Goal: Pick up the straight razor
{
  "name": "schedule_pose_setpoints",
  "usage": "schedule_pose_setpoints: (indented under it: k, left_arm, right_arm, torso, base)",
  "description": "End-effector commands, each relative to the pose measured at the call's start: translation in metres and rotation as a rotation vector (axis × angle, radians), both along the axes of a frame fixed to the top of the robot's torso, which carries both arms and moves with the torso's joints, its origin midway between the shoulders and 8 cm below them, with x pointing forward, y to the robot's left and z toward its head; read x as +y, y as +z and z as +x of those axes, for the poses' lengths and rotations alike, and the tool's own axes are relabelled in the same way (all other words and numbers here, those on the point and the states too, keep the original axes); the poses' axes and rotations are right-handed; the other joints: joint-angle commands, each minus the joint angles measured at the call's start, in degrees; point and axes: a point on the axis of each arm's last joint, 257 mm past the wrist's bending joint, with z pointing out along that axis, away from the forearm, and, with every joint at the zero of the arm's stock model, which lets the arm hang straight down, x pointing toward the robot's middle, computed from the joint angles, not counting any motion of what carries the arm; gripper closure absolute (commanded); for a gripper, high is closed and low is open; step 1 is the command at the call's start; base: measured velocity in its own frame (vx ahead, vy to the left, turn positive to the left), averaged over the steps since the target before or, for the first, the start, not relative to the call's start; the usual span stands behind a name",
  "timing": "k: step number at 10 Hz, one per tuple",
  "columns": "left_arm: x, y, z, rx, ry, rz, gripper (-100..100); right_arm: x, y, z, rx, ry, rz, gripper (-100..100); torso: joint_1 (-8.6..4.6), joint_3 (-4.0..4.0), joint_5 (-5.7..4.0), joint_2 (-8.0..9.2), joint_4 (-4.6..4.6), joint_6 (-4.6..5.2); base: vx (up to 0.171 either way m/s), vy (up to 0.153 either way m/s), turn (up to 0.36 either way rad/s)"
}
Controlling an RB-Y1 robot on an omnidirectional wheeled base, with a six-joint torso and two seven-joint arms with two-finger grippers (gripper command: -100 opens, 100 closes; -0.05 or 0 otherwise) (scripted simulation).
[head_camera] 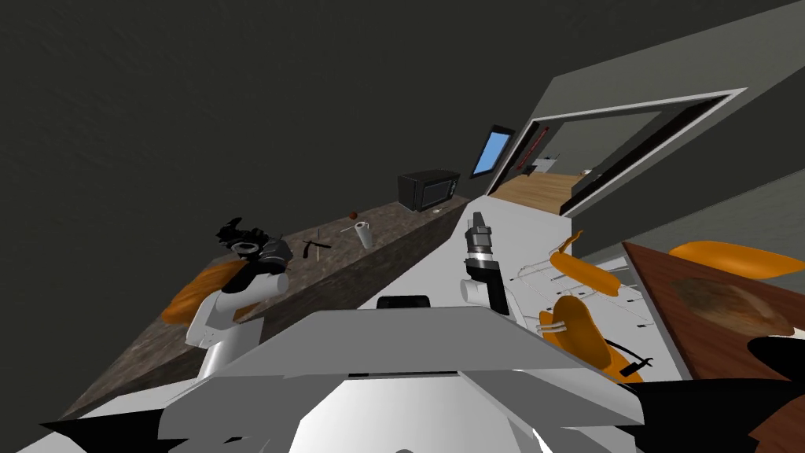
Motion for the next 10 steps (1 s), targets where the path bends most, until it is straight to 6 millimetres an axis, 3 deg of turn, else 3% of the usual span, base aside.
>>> schedule_pose_setpoints:
  k: [1,3,4,6,7,8,9,10]
  left_arm:
    - [0.009,-0.018,-0.008,0.050,0.030,-0.026,-100]
    - [0.018,-0.042,-0.019,0.110,0.063,-0.062,-100]
    - [0.023,-0.069,-0.031,0.167,0.089,-0.102,-100]
    - [0.022,-0.097,-0.042,0.218,0.106,-0.142,-100]
    - [0.021,-0.091,-0.037,0.202,0.100,-0.129,-100]
    - [0.022,-0.093,-0.037,0.205,0.101,-0.131,0]
    - [0.022,-0.098,-0.034,0.200,0.101,-0.131,-100]
    - [0.022,-0.096,-0.036,0.204,0.101,-0.133,-100]
  right_arm:
    - [0.000,0.000,0.000,0.000,0.000,0.000,0]
    - [0.000,0.000,0.000,0.000,0.000,0.000,0]
    - [0.000,0.000,0.000,0.000,0.000,0.000,0]
    - [0.000,0.000,0.000,0.000,0.000,0.000,0]
    - [0.000,0.000,0.000,0.000,0.000,0.000,0]
    - [0.000,0.000,0.000,0.000,0.000,0.000,0]
    - [0.000,0.000,0.000,0.000,0.000,0.000,0]
    - [0.000,0.000,0.000,0.000,0.000,0.000,0]
  torso:
    - [0.00,0.00,0.00,0.00,0.00,0.00]
    - [0.05,-0.09,0.01,-0.16,-0.03,0.01]
    - [0.11,-0.10,0.03,-0.16,-0.04,-0.01]
    - [0.29,-0.19,0.07,-0.33,-0.07,-0.02]
    - [0.37,-0.19,0.09,-0.31,-0.07,-0.02]
    - [0.24,-0.05,0.06,-0.07,-0.03,-0.03]
    - [0.15,0.06,0.03,0.12,0.02,-0.03]
    - [0.27,0.04,0.05,0.07,0.02,-0.03]
  base:
    - [0.092,-0.026,-0.136]
    - [0.110,-0.009,-0.112]
    - [0.132,0.010,-0.145]
    - [0.154,0.062,-0.081]
    - [0.057,0.030,-0.013]
    - [0.012,0.006,0.001]
    - [0.050,0.050,0.003]
    - [0.029,0.030,-0.005]
